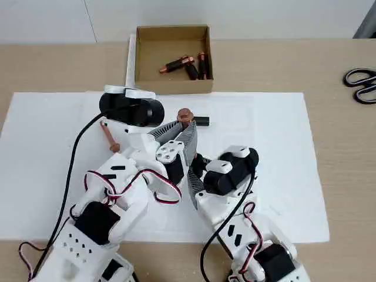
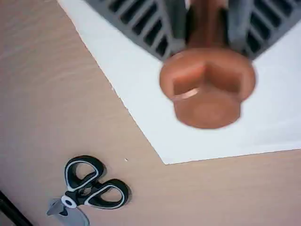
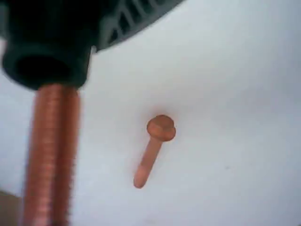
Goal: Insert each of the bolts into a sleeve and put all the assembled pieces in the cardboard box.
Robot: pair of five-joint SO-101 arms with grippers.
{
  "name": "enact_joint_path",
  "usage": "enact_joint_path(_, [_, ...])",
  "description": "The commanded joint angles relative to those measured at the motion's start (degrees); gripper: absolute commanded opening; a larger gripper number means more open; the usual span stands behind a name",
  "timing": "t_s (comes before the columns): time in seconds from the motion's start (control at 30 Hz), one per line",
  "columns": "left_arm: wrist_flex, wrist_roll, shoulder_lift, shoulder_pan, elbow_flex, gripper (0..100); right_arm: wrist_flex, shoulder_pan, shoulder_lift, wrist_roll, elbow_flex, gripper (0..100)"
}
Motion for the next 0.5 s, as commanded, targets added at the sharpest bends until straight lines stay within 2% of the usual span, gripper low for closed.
enact_joint_path(0.0, [-1.85, 0.18, -0.97, 0.18, -0.13, 1, -1.89, -0.22, -0.75, -0.26, -0.44, 0.4])
enact_joint_path(0.47, [-1.67, 0.18, -0.97, 0.26, 1.71, 1, -1.89, -0.22, -0.66, -0.26, -0.44, 0.4])
